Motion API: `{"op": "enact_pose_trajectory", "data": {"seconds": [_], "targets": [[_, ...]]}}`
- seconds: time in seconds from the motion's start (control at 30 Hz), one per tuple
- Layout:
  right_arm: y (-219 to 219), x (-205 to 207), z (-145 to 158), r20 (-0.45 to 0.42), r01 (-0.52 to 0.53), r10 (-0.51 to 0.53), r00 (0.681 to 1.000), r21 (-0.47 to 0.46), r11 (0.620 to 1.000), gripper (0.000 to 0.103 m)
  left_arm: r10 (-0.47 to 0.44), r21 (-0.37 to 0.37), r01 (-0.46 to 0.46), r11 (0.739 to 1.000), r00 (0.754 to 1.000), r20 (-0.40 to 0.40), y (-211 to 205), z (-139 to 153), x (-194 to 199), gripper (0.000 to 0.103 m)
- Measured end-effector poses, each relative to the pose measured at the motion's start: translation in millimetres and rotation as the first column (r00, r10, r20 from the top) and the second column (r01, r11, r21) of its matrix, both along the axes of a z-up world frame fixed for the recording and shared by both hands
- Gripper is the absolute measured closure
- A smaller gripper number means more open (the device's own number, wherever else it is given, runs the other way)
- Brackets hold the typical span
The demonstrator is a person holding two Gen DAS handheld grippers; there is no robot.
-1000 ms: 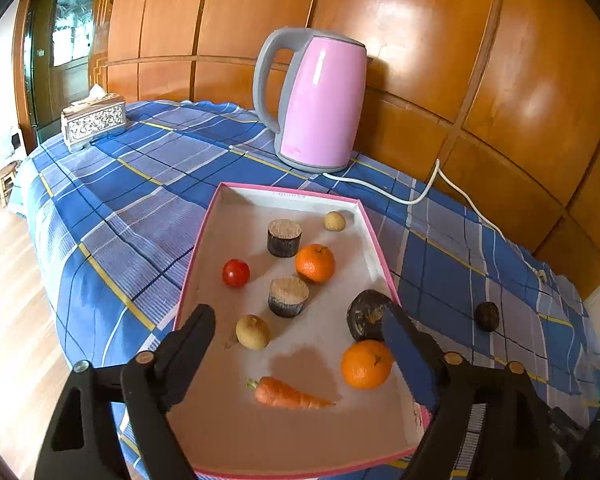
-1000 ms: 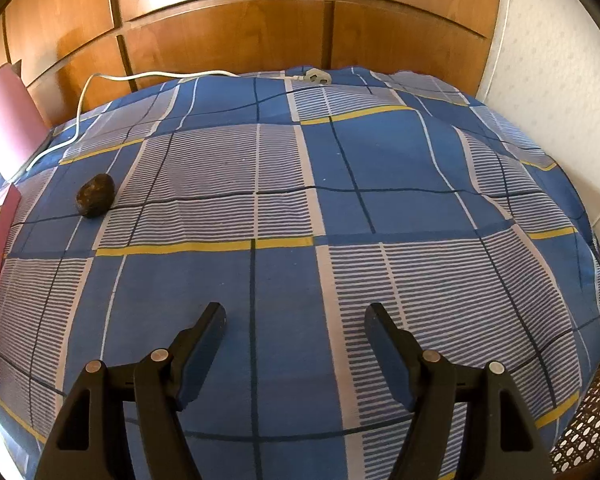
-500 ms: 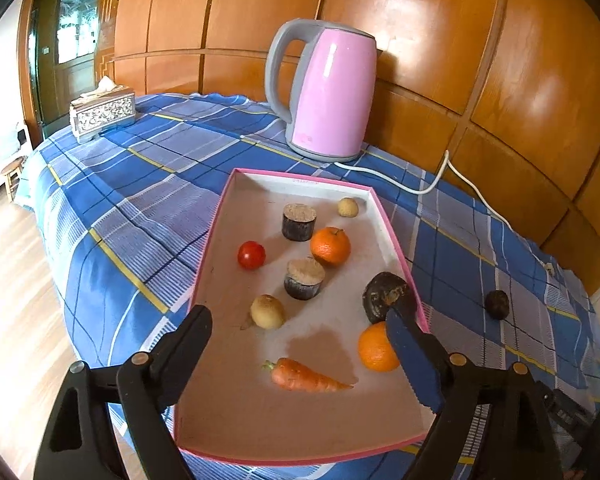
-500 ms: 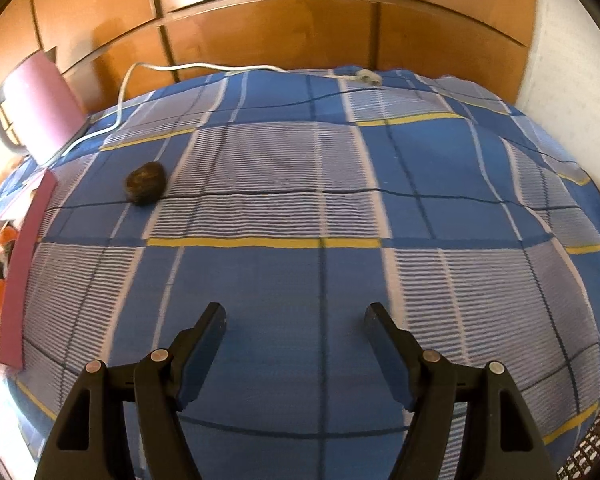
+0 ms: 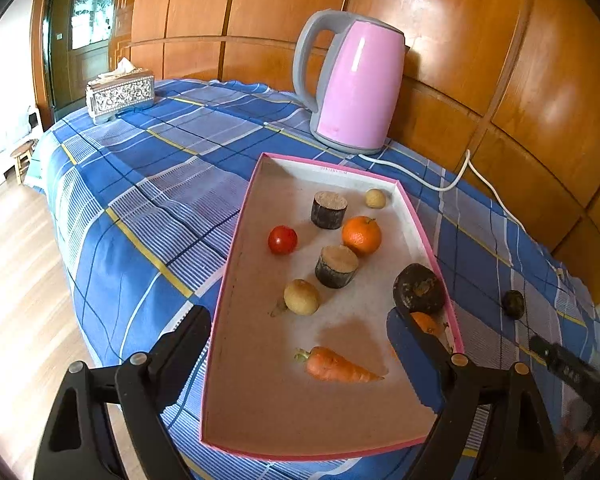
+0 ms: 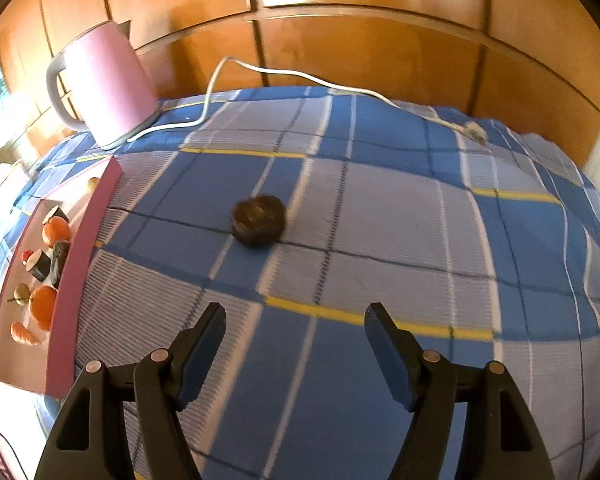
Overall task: Organize fruits
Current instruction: 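Reach the right tool to the dark brown lump and grasp it, then carry the dark lump into the tray beside the other lump and release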
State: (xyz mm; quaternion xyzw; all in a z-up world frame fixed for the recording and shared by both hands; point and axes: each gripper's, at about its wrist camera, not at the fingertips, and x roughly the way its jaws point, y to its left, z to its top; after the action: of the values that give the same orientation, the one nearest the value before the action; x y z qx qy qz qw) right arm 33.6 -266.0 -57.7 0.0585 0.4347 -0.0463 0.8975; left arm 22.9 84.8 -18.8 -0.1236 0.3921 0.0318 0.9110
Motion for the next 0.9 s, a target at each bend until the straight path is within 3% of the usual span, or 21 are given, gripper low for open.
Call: {"op": "enact_pose_trajectory", "data": {"seconds": [0.57,0.6,0.63,0.9], "targets": [[18,79,-6,-0.025,-0.040,0.039,0.999,-0.057,0.998,0.030,0.042,-0.009,-0.042,0.999,0.999,-0.034,13,-9,4,0.011],[19,82,-9,-0.037,-0.048,0.046,0.998,-0.059,0.997,0.040,0.043,-0.009,-0.043,0.999,0.998,-0.035,13,-9,4,0.011],[21,86,-12,-0.053,-0.057,0.053,0.997,-0.071,0.996,0.058,0.045,-0.010,-0.045,0.999,0.998,-0.036,14,-10,4,0.011],[17,71,-12,-0.055,-0.079,0.076,0.996,-0.069,0.994,0.060,0.033,-0.006,-0.033,0.999,0.999,-0.042,10,-11,4,0.011]]}}
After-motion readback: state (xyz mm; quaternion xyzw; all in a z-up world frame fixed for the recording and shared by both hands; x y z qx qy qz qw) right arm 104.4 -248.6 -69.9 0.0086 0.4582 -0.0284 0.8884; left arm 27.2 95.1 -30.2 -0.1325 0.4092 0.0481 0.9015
